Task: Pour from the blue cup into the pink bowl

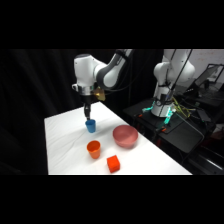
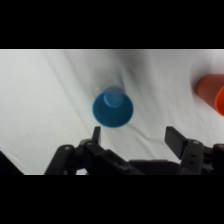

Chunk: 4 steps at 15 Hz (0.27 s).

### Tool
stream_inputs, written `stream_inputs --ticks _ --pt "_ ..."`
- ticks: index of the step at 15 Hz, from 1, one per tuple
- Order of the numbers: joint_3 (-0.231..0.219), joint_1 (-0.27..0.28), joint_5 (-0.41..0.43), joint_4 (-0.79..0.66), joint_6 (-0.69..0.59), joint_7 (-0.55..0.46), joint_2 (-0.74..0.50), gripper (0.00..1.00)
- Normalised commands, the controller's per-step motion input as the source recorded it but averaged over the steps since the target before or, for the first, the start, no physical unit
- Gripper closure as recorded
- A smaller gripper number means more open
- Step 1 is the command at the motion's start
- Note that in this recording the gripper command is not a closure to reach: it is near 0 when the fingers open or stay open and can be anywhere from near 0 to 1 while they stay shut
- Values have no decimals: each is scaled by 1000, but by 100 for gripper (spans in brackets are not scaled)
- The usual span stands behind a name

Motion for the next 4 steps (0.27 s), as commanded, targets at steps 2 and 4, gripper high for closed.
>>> stream_inputs --ticks 2,4 --pt "107 -120 -163 -163 -580 -61 -813 0" --pt "162 -150 -125 -111 -449 -118 -649 0"
